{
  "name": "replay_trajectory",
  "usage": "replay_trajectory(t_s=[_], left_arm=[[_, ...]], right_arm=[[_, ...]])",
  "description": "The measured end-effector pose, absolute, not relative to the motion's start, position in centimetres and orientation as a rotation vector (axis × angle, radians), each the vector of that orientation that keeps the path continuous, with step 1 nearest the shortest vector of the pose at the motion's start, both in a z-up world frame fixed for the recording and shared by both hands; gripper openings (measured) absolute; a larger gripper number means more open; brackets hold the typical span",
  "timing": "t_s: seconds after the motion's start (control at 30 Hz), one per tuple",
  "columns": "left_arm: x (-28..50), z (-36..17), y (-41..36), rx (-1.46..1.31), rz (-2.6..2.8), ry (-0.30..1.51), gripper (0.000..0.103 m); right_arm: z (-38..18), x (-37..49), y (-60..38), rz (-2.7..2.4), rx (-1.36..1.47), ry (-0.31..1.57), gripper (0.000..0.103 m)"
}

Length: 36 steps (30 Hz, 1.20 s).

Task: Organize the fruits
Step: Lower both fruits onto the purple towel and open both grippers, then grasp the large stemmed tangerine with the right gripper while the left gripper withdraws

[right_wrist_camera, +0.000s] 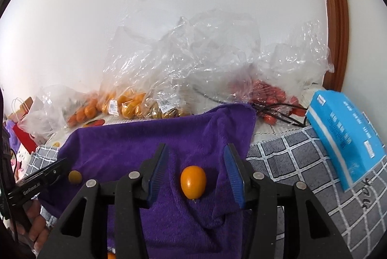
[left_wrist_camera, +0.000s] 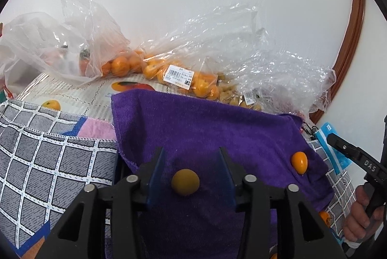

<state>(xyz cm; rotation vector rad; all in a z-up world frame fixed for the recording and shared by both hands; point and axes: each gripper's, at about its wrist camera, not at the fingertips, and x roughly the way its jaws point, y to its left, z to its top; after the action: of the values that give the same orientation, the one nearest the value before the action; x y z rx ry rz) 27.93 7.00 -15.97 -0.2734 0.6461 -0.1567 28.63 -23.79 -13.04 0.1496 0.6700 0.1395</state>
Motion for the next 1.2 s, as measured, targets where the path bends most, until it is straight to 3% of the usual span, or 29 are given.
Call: replay_trajectory(t_s=[0.23,0.53,1.03,1.2], left_arm=[[27.8,-15.7,7.7,-0.315,-0.155,0.635,0.045],[27.8,-15.5,8.0,-0.327,-0.141,0.625,0.047],[27.5,-15.2,8.3,-0.333,-0.132,0.613,0.047],[27.6,-15.3,8.1,-0.324,-0.131,0.615,0.047]], right_arm=[[-12.2,25.5,-24.9,0.155,0.279,0.751,0.050],[-14.8,18.9,-21.7,0.141,0.135,0.804,0.050],[-19.4,19.7,-19.3,0.086,0.008,0.911,0.051],[-19.7,20.0,-19.5,0.076,0.024,0.913,0.043]])
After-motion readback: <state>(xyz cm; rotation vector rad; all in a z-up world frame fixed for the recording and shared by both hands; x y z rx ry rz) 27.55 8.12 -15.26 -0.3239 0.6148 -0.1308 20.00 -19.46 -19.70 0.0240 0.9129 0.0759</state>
